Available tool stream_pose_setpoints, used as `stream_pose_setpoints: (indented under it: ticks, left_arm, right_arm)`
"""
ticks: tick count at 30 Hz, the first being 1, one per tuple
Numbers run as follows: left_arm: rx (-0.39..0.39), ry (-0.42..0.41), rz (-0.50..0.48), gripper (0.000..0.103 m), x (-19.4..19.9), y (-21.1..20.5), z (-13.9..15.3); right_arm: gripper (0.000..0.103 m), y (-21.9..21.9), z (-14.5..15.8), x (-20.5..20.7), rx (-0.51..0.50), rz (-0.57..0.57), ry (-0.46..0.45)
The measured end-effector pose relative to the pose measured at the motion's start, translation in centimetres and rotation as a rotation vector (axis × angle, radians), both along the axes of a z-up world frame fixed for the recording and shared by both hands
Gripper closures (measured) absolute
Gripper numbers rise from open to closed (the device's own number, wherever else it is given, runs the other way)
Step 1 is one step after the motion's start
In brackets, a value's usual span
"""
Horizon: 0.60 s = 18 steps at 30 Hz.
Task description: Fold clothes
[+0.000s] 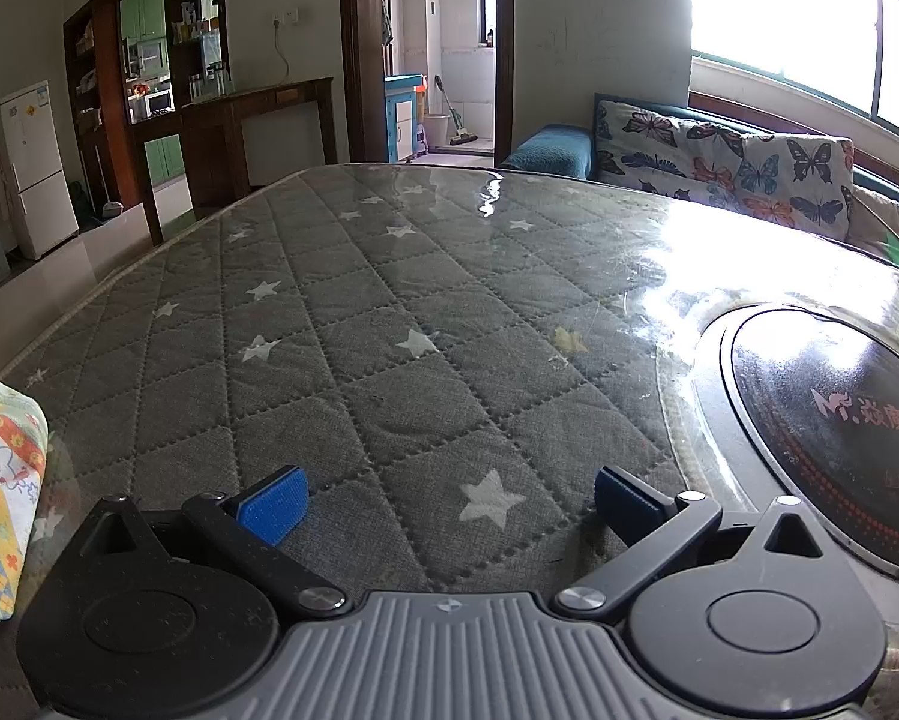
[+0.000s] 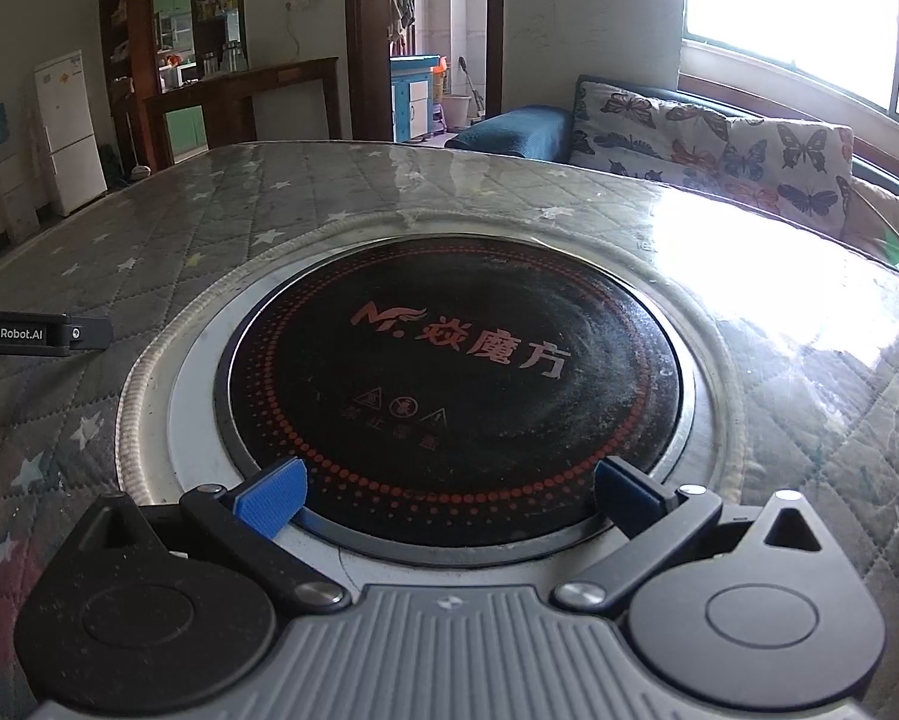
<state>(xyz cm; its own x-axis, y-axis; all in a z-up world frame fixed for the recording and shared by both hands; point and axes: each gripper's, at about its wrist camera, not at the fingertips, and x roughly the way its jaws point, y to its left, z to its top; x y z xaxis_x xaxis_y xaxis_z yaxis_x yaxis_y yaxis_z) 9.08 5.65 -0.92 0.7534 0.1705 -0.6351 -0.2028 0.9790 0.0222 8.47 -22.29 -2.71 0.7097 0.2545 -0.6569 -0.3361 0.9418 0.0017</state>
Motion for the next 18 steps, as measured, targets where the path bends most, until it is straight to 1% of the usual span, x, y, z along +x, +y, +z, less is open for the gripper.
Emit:
stream_pose_setpoints:
  ticks: [18]
  left_arm:
    - [0.0,0.0,0.0,0.0,0.04,-0.1,-0.06]
  right_arm:
    - [0.0,0.13,-0.07,0.05,0.005,0.009,0.001]
